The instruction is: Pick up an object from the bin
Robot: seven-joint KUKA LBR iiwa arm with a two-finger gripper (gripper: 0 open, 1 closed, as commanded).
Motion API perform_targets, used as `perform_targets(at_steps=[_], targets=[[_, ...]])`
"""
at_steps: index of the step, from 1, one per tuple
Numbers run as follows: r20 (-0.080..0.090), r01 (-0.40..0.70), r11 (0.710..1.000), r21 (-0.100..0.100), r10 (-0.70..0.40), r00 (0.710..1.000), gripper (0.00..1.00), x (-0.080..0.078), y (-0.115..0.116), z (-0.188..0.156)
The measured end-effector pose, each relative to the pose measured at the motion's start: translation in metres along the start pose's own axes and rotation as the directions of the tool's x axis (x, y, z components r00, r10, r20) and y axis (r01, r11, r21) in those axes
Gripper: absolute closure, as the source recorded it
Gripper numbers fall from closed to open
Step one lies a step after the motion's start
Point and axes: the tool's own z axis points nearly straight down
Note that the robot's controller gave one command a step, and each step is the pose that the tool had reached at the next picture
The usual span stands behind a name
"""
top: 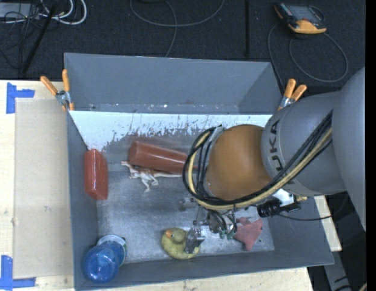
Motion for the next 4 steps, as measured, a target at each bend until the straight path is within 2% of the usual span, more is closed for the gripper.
perform_targets(at_steps=[1,2,3,4], targets=[[0.004,-0.131,0.991,-0.001,0.131,0.991,0.0,0.019,-0.009,-0.001],[0.01,-0.162,0.987,-0.003,0.162,0.987,0.0,0.006,0.0,0.038],[-0.006,-0.393,0.919,-0.001,0.393,0.919,1.0,0.014,0.001,0.038],[-0.006,-0.394,0.919,-0.002,0.394,0.919,1.0,0.014,0.001,0.038]])
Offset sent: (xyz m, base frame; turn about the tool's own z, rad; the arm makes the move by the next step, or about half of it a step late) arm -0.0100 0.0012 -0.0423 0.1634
